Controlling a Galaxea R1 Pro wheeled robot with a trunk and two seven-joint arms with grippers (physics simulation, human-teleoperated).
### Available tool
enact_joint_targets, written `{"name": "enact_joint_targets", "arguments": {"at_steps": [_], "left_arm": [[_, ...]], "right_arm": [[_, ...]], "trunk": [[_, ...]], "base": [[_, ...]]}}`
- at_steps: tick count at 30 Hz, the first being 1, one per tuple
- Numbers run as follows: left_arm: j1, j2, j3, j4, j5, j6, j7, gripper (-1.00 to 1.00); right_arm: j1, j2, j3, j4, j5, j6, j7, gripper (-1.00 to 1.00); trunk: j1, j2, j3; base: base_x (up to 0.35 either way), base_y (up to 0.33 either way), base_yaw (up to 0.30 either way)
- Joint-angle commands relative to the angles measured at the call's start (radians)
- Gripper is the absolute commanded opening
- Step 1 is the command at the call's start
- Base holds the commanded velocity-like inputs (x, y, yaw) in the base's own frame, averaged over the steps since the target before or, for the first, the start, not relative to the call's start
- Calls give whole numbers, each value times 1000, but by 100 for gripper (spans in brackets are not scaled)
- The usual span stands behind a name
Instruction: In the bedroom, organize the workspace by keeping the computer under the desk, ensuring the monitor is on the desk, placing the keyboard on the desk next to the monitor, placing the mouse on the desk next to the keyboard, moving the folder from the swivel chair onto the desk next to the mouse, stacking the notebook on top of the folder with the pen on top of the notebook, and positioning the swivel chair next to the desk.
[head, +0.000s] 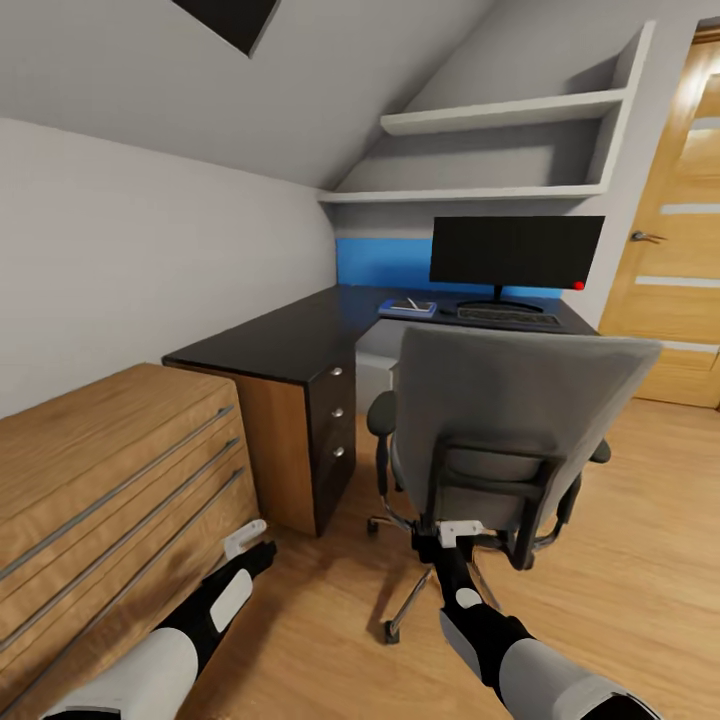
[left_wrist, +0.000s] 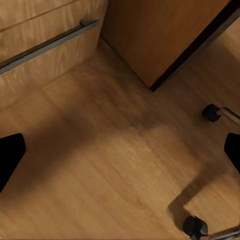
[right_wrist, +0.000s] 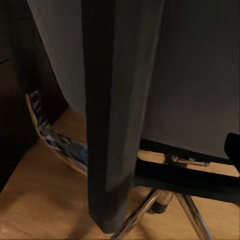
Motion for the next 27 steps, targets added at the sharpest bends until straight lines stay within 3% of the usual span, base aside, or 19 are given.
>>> {"name": "enact_joint_targets", "arguments": {"at_steps": [1,7,13,25,27], "left_arm": [[0,-3,-3,-2,3,5,6,100],[0,-13,-5,-2,-1,6,5,100],[0,-15,-60,-2,-2,7,5,100],[0,-55,-76,2,-6,8,5,100],[0,-60,-76,2,-33,8,5,100]], "right_arm": [[-1,0,9,1,-9,-4,-5,100],[-1,0,9,0,-9,-4,-5,100],[-1,0,8,0,-9,-4,-5,100],[-1,-2,7,0,-8,-4,-5,100],[-1,-2,7,0,-8,-4,-5,100]], "trunk": [[0,0,-1],[0,0,-1],[0,0,-1],[0,0,-1],[0,0,-1]], "base": [[0,0,258],[0,0,258],[0,0,225],[0,0,23],[0,0,1]]}}
